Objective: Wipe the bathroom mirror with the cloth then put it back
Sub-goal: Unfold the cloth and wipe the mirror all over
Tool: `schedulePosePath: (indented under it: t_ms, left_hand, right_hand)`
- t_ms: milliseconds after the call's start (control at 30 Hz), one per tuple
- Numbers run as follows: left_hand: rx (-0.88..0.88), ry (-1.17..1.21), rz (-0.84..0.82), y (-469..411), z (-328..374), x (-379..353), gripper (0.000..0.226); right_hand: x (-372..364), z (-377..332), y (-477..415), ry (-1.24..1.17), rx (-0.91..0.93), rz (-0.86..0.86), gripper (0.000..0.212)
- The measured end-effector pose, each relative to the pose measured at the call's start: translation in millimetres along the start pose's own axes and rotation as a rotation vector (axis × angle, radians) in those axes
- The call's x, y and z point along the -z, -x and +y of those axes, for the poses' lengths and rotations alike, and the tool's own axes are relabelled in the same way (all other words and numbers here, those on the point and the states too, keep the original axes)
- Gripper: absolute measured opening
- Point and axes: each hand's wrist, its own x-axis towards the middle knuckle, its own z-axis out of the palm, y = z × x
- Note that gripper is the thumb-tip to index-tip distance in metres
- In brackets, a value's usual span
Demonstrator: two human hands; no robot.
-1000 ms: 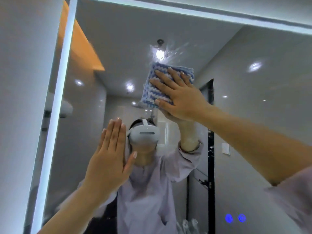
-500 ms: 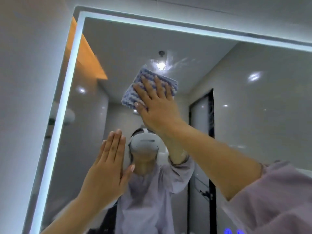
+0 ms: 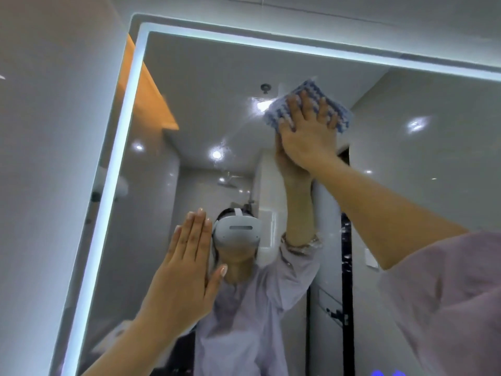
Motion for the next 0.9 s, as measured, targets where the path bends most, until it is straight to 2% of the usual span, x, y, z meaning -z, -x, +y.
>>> schedulePosePath:
  t_ms: [167, 267, 333, 533, 633, 700, 833, 900]
  left_hand:
    - [0.0, 0.009, 0.005, -1, 0, -3, 0.072]
    - [0.001, 0.027, 0.002, -2, 0, -3, 0.073]
    - [-0.001, 0.019, 0.001, -2, -1, -2, 0.072]
    - [-0.006, 0.038, 0.009, -1, -2, -2, 0.073]
    - [0.002, 0.039, -0.001, 0, -1, -3, 0.073]
    - [0.007, 0.038, -0.008, 0, -1, -2, 0.074]
    - [0.004, 0.039, -0.008, 0, 0, 0, 0.074]
    - [0.002, 0.035, -0.004, -1, 1, 2, 0.074]
  right_hand:
    - [-22, -61, 52, 0.085, 0.513, -0.09, 0.054]
    - [-22, -59, 50, 0.097, 0.645, -0.155, 0.053]
    - [-14, -42, 32, 0.093, 0.595, -0.144, 0.052]
    - [10, 34, -17, 0.008, 0.059, -0.087, 0.053]
    - [7, 21, -19, -0.049, -0.035, -0.073, 0.054]
    - [1, 1, -9, 0.008, 0.081, -0.062, 0.053]
    - [-15, -29, 26, 0.081, 0.579, -0.144, 0.051]
    - [-16, -28, 27, 0.072, 0.721, -0.212, 0.05]
